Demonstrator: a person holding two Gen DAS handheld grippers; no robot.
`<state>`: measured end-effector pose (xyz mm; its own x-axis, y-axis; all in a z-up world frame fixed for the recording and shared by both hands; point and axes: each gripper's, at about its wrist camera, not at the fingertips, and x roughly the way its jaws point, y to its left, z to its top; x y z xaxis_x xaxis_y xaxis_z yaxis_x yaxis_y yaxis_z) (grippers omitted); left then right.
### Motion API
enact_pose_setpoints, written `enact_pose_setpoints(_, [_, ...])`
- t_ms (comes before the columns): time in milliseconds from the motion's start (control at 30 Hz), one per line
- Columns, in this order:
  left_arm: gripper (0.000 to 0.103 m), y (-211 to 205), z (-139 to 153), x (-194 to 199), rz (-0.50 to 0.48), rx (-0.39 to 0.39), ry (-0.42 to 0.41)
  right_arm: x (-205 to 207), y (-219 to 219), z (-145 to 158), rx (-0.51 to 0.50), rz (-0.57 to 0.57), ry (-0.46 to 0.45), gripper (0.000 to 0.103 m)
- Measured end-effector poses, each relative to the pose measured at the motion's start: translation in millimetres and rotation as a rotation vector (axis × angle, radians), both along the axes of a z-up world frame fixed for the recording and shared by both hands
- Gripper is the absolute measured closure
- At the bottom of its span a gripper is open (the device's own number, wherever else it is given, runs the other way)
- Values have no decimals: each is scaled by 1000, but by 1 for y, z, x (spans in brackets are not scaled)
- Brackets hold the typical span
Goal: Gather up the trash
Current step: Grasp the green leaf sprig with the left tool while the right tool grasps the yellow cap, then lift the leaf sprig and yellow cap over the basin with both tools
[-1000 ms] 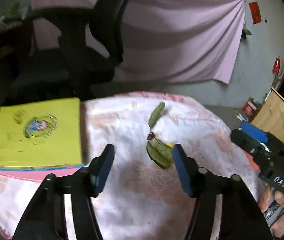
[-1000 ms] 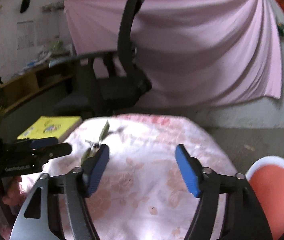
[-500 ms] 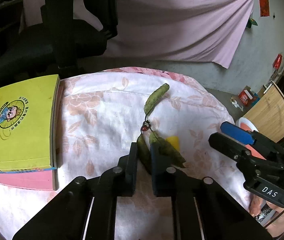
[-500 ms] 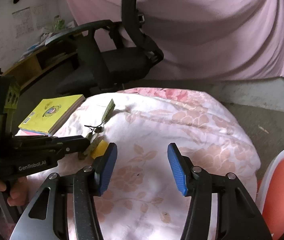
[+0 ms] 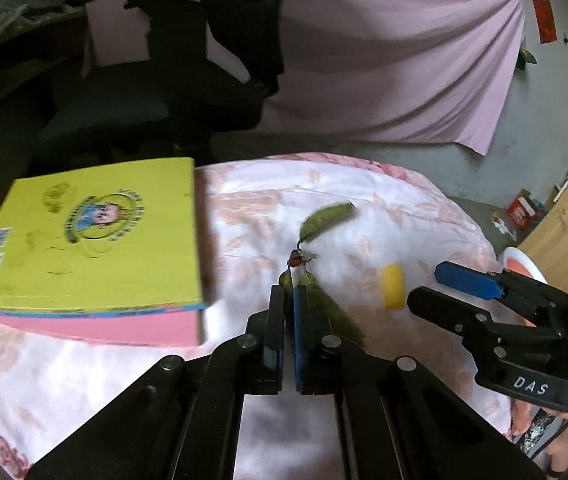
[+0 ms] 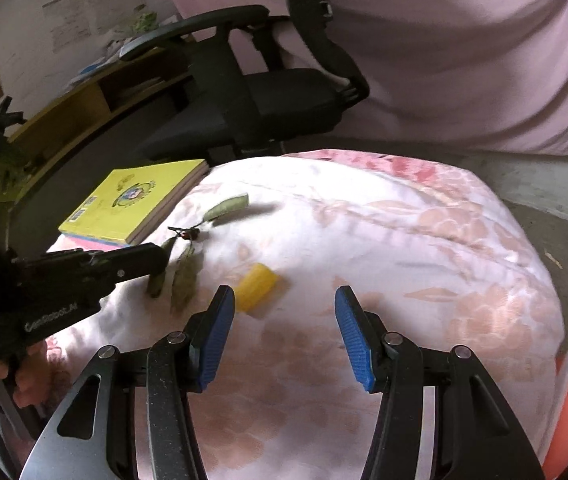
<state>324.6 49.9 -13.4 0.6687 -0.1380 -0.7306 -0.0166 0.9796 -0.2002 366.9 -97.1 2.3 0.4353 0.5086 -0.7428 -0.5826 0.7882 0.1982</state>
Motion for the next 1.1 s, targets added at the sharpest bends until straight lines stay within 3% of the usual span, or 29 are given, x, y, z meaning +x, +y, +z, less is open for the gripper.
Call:
enact_pose_setpoints(267, [101, 2, 7, -15, 14, 36, -40, 4, 23, -10, -27, 20, 29, 73])
enact_pose_setpoints(333, [101, 0, 9, -16, 13, 44, -52, 5, 22, -11, -24, 12, 33, 87])
enact_pose_setpoints(533, [102, -7, 16, -25, 21, 86, -96, 0, 10, -5, 35, -6, 11, 89])
enact_pose_setpoints(667, [102, -17, 24, -35, 17, 131, -151, -14, -3, 9, 86, -22, -67, 89])
enact_pose_setpoints(900, [102, -40, 50, -57, -18, 129, -282, -60, -38, 42, 191, -50, -308, 89])
enact_pose_setpoints(1100, [102, -76, 74, -81, -62, 141, -429, -93, -78, 64, 223, -117, -488, 89])
